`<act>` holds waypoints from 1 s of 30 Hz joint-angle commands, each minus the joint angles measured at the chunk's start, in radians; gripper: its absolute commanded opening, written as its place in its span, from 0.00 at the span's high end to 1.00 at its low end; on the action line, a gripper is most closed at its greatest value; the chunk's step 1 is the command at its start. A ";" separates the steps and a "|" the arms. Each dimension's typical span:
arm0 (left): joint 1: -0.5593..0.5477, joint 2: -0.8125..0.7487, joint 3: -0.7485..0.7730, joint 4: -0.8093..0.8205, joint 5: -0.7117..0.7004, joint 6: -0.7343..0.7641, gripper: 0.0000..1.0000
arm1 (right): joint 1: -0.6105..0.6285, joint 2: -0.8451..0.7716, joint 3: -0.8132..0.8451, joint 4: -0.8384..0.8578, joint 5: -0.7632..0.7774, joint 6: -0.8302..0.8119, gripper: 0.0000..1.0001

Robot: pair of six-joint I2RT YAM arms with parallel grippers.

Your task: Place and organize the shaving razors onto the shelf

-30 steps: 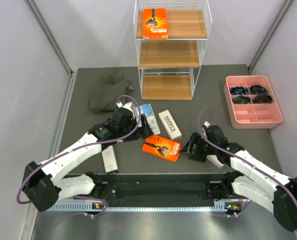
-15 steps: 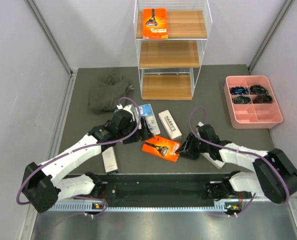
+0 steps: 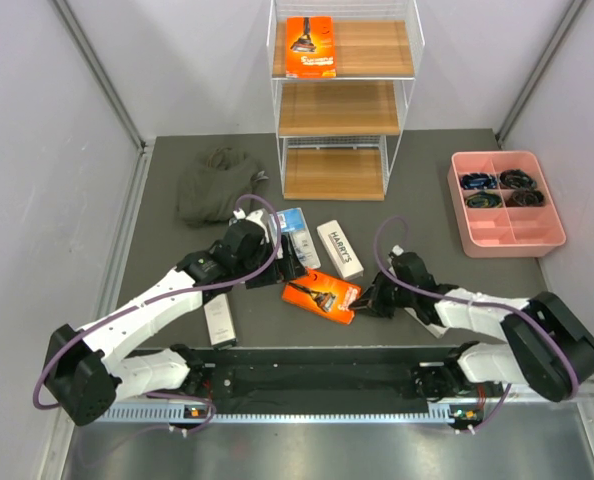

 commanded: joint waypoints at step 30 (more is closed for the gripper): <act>0.003 -0.051 -0.023 0.429 0.217 -0.081 0.01 | 0.014 -0.864 -0.023 -0.423 0.462 0.318 1.00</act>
